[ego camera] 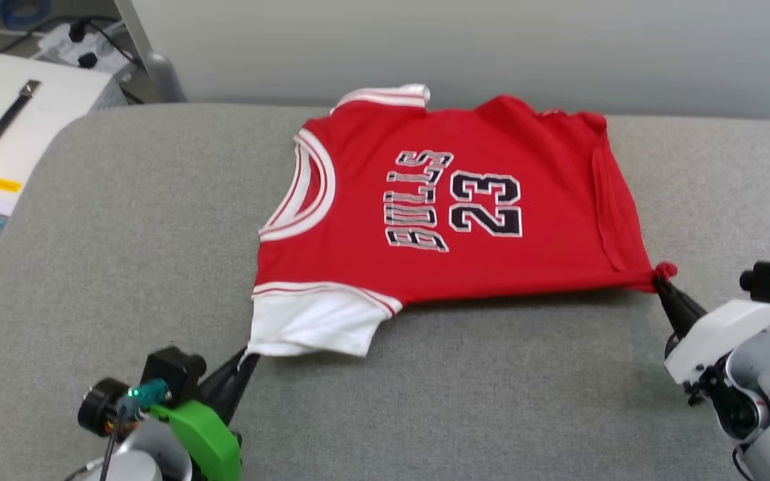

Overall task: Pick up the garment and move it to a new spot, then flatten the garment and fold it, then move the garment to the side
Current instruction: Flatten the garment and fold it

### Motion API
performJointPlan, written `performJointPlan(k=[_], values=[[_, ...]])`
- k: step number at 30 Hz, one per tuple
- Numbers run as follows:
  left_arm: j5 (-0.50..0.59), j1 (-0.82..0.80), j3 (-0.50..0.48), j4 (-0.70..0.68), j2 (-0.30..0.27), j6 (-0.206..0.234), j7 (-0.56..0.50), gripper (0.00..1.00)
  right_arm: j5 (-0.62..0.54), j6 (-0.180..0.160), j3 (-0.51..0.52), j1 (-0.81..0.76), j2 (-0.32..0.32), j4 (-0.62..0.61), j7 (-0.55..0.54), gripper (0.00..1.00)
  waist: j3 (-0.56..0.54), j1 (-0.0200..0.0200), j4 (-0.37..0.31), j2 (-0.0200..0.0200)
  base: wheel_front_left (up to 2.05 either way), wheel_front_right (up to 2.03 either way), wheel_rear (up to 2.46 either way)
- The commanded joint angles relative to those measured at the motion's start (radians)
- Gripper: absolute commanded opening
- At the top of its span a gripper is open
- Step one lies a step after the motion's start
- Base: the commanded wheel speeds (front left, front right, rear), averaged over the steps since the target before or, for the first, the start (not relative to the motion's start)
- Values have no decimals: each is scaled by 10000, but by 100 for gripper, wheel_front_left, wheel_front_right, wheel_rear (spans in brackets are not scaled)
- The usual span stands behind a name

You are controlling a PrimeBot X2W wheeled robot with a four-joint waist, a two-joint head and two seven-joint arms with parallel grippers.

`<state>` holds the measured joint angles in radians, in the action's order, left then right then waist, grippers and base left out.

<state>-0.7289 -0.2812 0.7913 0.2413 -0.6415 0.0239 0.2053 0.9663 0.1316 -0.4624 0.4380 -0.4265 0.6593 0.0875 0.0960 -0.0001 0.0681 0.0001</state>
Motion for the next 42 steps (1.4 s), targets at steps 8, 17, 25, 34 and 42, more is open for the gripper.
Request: performJointPlan(k=[8, 17, 25, 34, 42], values=[[-302, 1495, 334, -867, -447, 224, -16, 0, 409, -9, 279, -1812, -134, -967, -435, 0, -1420, 1, -50, -1, 0, 0, 0], [-628, 2909, 567, -2024, -1053, 541, -67, 0, 322, -9, 1497, -4308, -604, -2802, -1596, 0, -1881, 1, -129, -1, 0, 0, 0], [-500, 3600, 679, -3134, -1389, 1083, -44, 0, -726, -9, 3379, -6566, 130, -5450, -3051, 0, -1726, 1, -195, -1, 0, 0, 0], [-154, 2447, 238, -3288, -1209, 1075, 73, 0, -1954, -9, 4634, -6624, 1162, -7299, -4483, 0, -1196, 1, -264, -1, 0, 0, 0], [12, 816, -164, -3226, -998, 850, -306, 0, -2645, -9, 5344, -5785, 1875, -8061, -5474, 0, -231, 1, -345, -1, 0, 0, 0]])
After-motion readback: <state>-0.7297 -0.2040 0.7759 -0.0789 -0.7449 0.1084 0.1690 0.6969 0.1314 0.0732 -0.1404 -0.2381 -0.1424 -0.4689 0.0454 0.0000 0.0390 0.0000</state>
